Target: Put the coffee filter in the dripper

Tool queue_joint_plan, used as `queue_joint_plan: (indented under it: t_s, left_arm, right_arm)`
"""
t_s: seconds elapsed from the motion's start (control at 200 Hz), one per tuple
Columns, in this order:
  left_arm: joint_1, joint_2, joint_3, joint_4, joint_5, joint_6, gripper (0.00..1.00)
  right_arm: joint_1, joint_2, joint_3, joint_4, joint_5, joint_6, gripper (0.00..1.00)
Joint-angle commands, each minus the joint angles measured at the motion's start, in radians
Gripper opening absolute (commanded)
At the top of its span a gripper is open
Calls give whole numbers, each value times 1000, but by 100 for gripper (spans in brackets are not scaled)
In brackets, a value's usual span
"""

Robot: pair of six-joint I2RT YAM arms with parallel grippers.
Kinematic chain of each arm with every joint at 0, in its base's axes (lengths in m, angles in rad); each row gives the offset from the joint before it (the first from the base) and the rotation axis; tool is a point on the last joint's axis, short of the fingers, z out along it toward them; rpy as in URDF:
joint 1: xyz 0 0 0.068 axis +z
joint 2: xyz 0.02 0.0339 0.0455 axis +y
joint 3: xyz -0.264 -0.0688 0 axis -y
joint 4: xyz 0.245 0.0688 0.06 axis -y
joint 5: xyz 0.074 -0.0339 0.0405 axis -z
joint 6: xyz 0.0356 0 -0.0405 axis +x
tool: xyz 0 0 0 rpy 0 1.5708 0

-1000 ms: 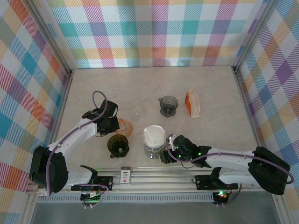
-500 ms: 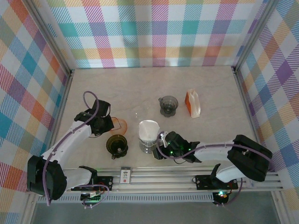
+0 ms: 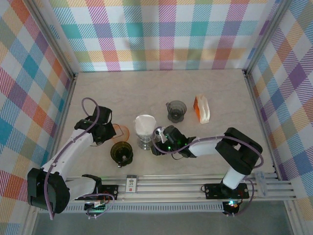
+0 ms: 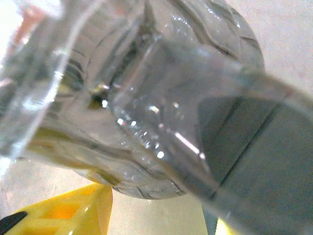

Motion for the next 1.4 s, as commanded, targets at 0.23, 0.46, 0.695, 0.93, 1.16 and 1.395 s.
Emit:
queue_joint_plan:
  t_s: [0.23,0.46,0.695,0.93,1.16,1.395]
  left_arm:
    - [49,-70,-17,-28,-33,-25,0]
    - [70,-74,-36,-25,-19,-22,0]
    - [74,-73,-30,-23,-8,-21,0]
    - [75,-73,-28,-23,-1,-21,0]
    - [75,-69,-5,-32,2,-17,0]
    - [75,-93,22,-51,22,-17,0]
  right_arm:
    - [-20,163,219,21,-6,-4,52]
    - [-20,262,352,-4,34,44,51]
    - [-20,352,498,-56,55,55,51]
    - [-20,439,624,-97,55,64,52]
    - [-16,402,599,-63,25,80,57]
    - [-1,238,430,-7,22,100,61]
